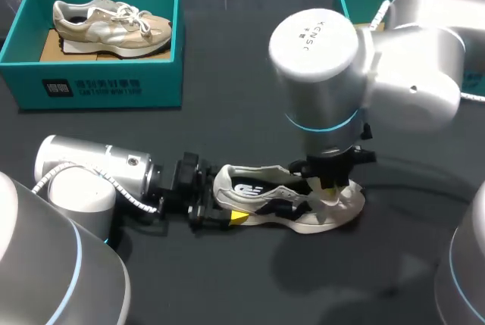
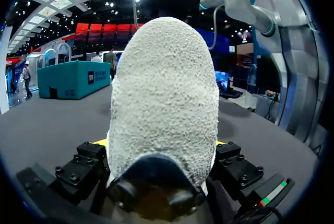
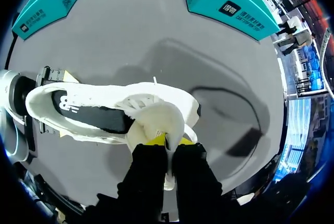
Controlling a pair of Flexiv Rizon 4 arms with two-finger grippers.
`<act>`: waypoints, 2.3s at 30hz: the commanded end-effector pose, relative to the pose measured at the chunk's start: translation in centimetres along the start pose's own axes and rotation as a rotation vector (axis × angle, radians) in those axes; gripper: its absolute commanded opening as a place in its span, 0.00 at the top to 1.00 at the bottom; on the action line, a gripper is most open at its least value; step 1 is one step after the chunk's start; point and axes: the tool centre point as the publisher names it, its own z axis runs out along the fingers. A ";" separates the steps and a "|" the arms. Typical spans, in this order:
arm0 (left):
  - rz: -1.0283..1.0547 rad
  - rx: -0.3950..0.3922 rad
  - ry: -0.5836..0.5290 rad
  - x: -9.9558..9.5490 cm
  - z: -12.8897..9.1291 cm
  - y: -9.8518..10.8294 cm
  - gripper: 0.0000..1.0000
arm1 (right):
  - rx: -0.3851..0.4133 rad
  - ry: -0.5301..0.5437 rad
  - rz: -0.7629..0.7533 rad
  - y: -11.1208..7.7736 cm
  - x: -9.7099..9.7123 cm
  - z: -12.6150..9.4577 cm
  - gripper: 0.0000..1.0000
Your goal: Take the shoe out of the shoebox, open the shoe tongue, remove and reinsert the insole, then place the shoe into the shoebox
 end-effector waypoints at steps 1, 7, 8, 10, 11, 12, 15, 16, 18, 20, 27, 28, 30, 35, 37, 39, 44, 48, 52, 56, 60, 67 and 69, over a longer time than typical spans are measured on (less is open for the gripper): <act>-0.001 -0.002 -0.001 -0.3 0.0 0.2 1.00 | 0.007 0.142 0.017 -0.1 -1.5 0.6 1.00; -0.001 -0.002 -0.001 -0.3 0.0 0.2 1.00 | 0.035 0.162 0.052 0.2 -1.7 1.7 0.76; -0.001 -0.002 -0.001 -0.3 0.0 0.2 1.00 | 0.044 0.160 0.057 0.2 -1.7 1.9 0.67; -0.001 -0.002 -0.001 -0.3 0.0 0.2 1.00 | 0.051 0.160 0.062 0.3 -1.6 2.2 0.57; -0.001 -0.002 -0.001 -0.3 0.0 0.2 1.00 | 0.059 0.156 0.068 0.3 -1.6 2.3 0.55; -0.001 -0.002 -0.001 -0.3 0.0 0.2 1.00 | 0.062 0.154 0.070 0.3 -1.7 2.5 0.53; -0.001 -0.002 -0.001 -0.3 0.0 0.2 1.00 | 0.071 0.146 0.080 0.2 -1.7 2.7 0.50; -0.001 -0.002 -0.001 -0.3 0.0 0.2 1.00 | 0.073 0.142 0.083 0.2 -1.7 2.8 0.48; -0.001 -0.002 -0.001 -0.3 0.0 0.2 1.00 | 0.081 0.124 0.090 0.2 -1.7 2.9 0.43; -0.001 -0.002 -0.001 -0.3 0.0 0.2 1.00 | 0.092 0.102 0.100 0.2 -1.8 3.2 0.33; -0.001 -0.002 -0.001 -0.3 0.0 0.2 1.00 | 0.156 0.010 0.143 0.0 -2.8 3.9 0.20; -0.001 -0.002 -0.001 -0.3 0.0 0.2 1.00 | 0.162 0.000 0.147 -0.1 -2.9 4.0 0.20; -0.001 -0.002 -0.001 -0.3 0.0 0.2 1.00 | 0.167 -0.021 0.155 -0.2 -3.2 3.6 0.20; -0.001 -0.002 -0.001 -0.3 0.0 0.2 1.00 | 0.132 -0.077 0.166 -0.6 -3.8 1.4 0.21; -0.001 -0.002 -0.001 -0.3 0.0 0.2 1.00 | 0.098 -0.080 0.152 -0.7 -3.8 0.2 0.22; -0.001 -0.002 -0.001 -0.3 0.0 0.2 1.00 | 0.048 -0.078 0.125 -0.7 -3.5 -1.3 0.22; -0.001 -0.002 -0.001 -0.3 0.0 0.2 1.00 | -0.031 -0.089 0.014 -0.4 -2.4 -4.7 0.20; -0.001 -0.002 -0.001 -0.3 0.0 0.2 1.00 | -0.093 -0.106 -0.078 -0.2 -1.5 -7.1 0.20; -0.001 -0.002 -0.001 -0.3 0.0 0.2 1.00 | -0.146 -0.114 -0.253 0.5 -0.3 -9.5 0.31; -0.001 -0.002 -0.001 -0.3 0.0 0.2 1.00 | -0.169 -0.085 -0.513 1.4 1.7 -11.2 0.36; -0.001 -0.002 -0.001 -0.3 0.0 0.2 1.00 | -0.169 -0.001 -0.741 2.3 3.7 -11.7 0.66; -0.001 -0.002 -0.001 -0.3 0.0 0.2 1.00 | -0.214 0.114 -1.165 1.7 7.3 -10.6 1.00; -0.001 -0.002 -0.001 -0.3 0.0 0.2 1.00 | -0.214 0.114 -1.165 1.7 7.3 -10.6 1.00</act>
